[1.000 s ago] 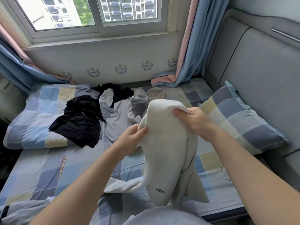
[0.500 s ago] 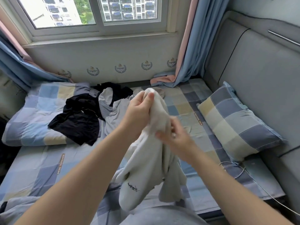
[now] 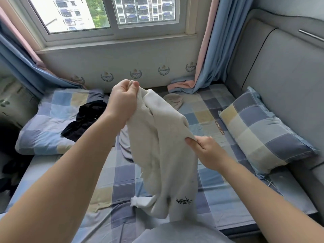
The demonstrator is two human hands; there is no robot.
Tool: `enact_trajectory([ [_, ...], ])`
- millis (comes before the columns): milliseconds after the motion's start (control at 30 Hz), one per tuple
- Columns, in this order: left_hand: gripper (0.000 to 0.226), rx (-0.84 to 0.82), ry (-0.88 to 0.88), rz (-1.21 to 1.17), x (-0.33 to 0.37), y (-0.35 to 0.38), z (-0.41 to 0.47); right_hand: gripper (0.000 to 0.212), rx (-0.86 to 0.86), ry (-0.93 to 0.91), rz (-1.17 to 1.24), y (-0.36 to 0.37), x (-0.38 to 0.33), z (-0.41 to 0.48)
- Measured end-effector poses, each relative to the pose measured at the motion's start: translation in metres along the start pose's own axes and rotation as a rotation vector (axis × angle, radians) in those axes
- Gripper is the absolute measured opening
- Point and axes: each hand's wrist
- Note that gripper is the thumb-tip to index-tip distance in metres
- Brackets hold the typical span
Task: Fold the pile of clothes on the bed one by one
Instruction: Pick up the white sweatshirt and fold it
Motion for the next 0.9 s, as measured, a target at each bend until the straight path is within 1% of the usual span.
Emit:
enact_trajectory([
  [67,0.024,0.025,-0.003,0.017,-0.008,-0.008,0.001,0.042,0.003,-0.011,0.062,-0.007,0.004,-0.004],
  [100,0.022,0.016,-0.023,-0.002,-0.012,-0.010,-0.002,0.048,-0.003,-0.021,0.107,-0.009,0.005,-0.005],
  [167,0.015,-0.095,-0.102,-0.107,-0.023,-0.009,-0.013,0.061,-0.004,-0.026,0.232,-0.014,-0.001,-0.008],
  [200,0.019,-0.181,-0.152,-0.149,-0.027,-0.006,-0.021,0.066,0.011,-0.020,0.302,-0.016,-0.006,-0.008],
  [233,0.031,-0.260,-0.211,-0.149,-0.032,-0.003,-0.031,0.069,0.033,-0.008,0.378,-0.019,-0.013,-0.008],
  [333,0.075,-0.434,-0.403,-0.056,-0.052,0.013,-0.064,0.061,0.097,0.013,0.559,-0.031,-0.027,-0.005],
  [367,0.082,-0.503,-0.428,-0.034,-0.061,0.017,-0.075,0.062,0.112,0.017,0.603,-0.035,-0.030,-0.004],
  [400,0.074,-0.577,-0.435,-0.030,-0.071,0.022,-0.083,0.063,0.120,0.023,0.648,-0.039,-0.033,-0.002],
  [467,0.046,-0.683,-0.500,-0.031,-0.084,0.028,-0.097,0.066,0.128,0.043,0.729,-0.046,-0.036,0.000],
  [533,0.037,-0.724,-0.535,0.002,-0.096,0.032,-0.104,0.072,0.141,0.052,0.760,-0.052,-0.033,0.002],
  [600,0.027,-0.715,-0.510,0.009,-0.105,0.033,-0.103,0.069,0.163,0.072,0.761,-0.057,-0.027,0.003],
  [633,0.020,-0.693,-0.470,0.000,-0.105,0.032,-0.101,0.065,0.183,0.086,0.753,-0.060,-0.023,0.003],
  [667,0.019,-0.657,-0.423,0.003,-0.104,0.030,-0.098,0.061,0.201,0.094,0.741,-0.064,-0.019,0.003],
  [733,0.029,-0.573,-0.352,0.011,-0.097,0.022,-0.092,0.052,0.229,0.102,0.701,-0.071,-0.010,0.004],
  [800,0.040,-0.486,-0.269,0.014,-0.085,0.015,-0.084,0.044,0.265,0.118,0.602,-0.080,0.002,0.006],
  [900,0.041,-0.360,-0.088,0.091,-0.063,0.005,-0.069,0.034,0.361,0.199,0.488,-0.095,0.024,0.019],
])
Point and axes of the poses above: each hand's wrist, its own z-axis towards the middle knuckle, its own y-axis out of the palm, x = y × z, and after that the axes turned 11 degrees about -z, right-handed
